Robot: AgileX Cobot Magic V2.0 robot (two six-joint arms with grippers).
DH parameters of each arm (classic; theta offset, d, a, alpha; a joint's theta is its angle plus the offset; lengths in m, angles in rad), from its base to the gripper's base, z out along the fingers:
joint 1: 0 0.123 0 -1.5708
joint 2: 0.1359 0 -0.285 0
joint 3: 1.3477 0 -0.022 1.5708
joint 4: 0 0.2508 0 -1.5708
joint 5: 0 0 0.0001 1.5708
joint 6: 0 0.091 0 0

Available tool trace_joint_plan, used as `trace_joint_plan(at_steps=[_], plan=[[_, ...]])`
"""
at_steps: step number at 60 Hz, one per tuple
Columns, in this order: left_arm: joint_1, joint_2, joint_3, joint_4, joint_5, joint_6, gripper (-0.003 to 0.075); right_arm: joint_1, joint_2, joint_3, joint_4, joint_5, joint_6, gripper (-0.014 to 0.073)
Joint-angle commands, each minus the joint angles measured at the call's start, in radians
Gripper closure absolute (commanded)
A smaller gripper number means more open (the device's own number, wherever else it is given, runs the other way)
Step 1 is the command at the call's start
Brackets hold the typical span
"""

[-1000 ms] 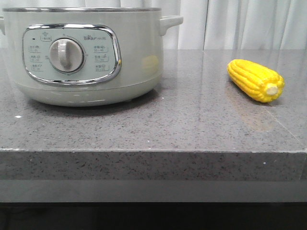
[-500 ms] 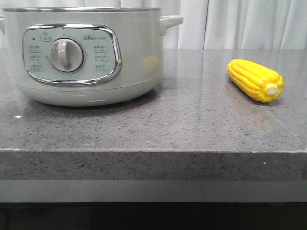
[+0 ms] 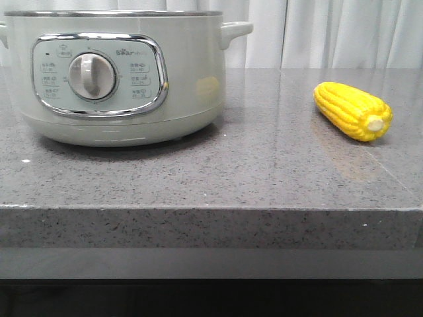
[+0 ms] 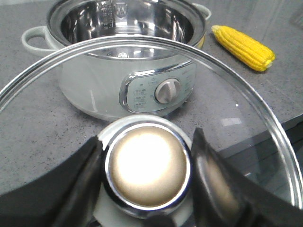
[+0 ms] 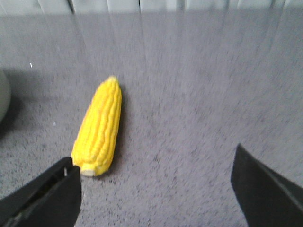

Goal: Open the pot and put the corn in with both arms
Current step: 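Lift the glass lid up off the pot with the left gripper, then lower the right gripper onto the yellow corn cob and grasp it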

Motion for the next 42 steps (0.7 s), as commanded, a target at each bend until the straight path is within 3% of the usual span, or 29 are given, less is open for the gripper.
trace_joint_plan(at_steps=[1,22,42], plan=[[-0.006,-0.069,-0.017,-0.029,-0.148,-0.011,0.0503,0.015,0.090,-0.054,0.028,-0.076,-0.008,-0.0060],[-0.006,-0.156,-0.010,-0.029,-0.145,-0.011,0.0503,0.183,0.567,-0.364,0.091,-0.038,-0.007,-0.0060],[-0.006,-0.156,-0.010,-0.029,-0.145,-0.011,0.0503,0.203,0.868,-0.578,0.093,0.020,-0.007,-0.0060]])
